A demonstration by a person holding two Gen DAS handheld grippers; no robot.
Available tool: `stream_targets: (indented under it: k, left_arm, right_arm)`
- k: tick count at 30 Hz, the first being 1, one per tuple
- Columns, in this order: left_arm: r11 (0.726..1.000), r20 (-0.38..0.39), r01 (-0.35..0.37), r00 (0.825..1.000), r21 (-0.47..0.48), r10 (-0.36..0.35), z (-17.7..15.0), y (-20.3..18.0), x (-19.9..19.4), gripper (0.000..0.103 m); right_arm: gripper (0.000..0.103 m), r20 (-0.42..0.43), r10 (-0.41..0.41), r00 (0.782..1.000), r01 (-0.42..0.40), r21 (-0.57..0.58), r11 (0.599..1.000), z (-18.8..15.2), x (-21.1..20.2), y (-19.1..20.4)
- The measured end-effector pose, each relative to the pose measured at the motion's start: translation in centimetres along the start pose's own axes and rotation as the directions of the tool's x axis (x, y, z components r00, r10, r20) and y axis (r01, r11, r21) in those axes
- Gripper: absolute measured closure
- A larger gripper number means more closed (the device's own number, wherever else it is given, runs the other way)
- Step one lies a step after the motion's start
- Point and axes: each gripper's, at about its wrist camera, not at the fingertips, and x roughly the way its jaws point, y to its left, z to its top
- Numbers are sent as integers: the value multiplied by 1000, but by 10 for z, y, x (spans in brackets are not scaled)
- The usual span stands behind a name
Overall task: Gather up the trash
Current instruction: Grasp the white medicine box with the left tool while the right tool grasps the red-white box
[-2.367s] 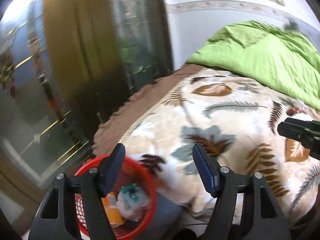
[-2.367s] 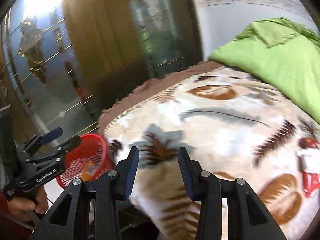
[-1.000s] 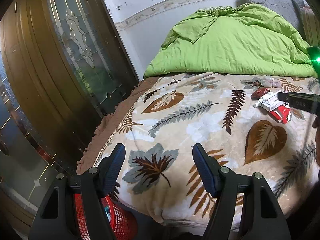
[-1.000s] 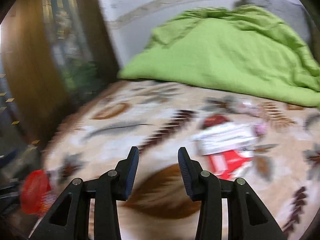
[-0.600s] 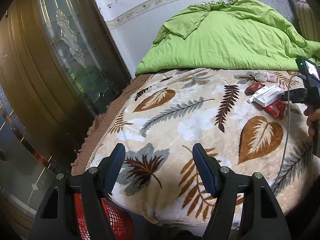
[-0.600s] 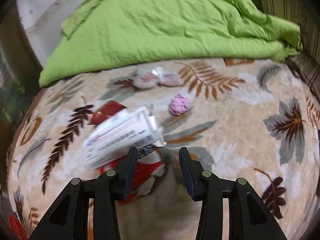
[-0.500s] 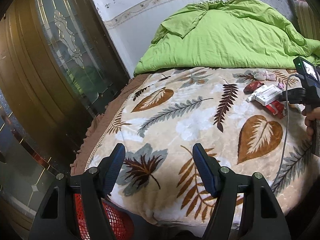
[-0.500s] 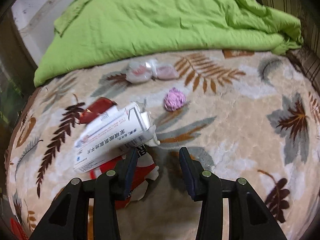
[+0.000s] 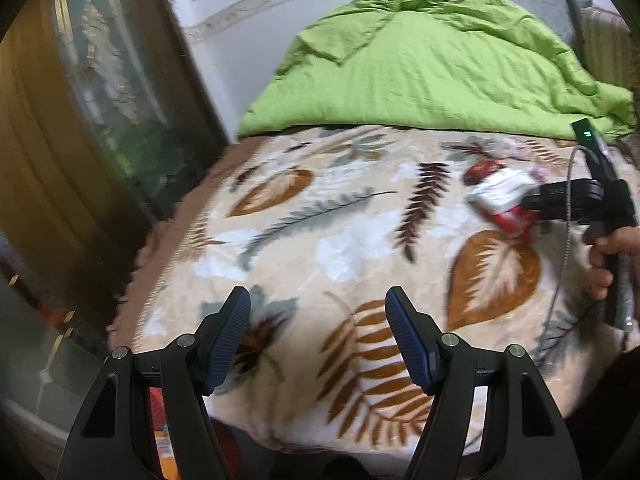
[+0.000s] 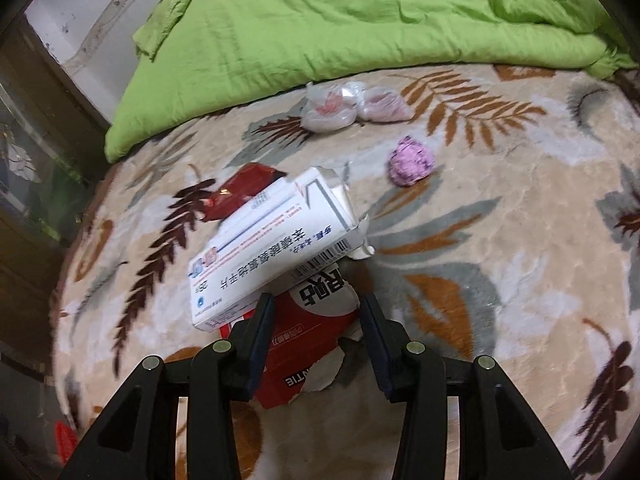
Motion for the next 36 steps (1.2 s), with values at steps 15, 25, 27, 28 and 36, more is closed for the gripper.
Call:
stream_targets:
  k: [15,25,27,28,36]
  left_arm:
    - [876,-101,460,888,145,-449,92,-101,89,34]
    - [813,-212,536,842,226,-496,133,-160,174,29]
    - [796,-249,581,807,173,-535,139,-165,195,29]
    - [788,-265,598,791,148,-551,139,-168,203,29]
    - [768,-332,581,805,271,-492,109,-203,205,28]
  right_arm:
    - [55,207,43,977,-84,192,978,5,-44,-37]
    - [55,236,7,972,-71,263,962,5,-54,-55]
    - [55,239,1,971,-68,272,960,6,-54,-56]
    - [55,241,2,971,-69,270,960,7,-55,-56]
    - [55,255,-8,967,-65,276,959,11,-57,-57]
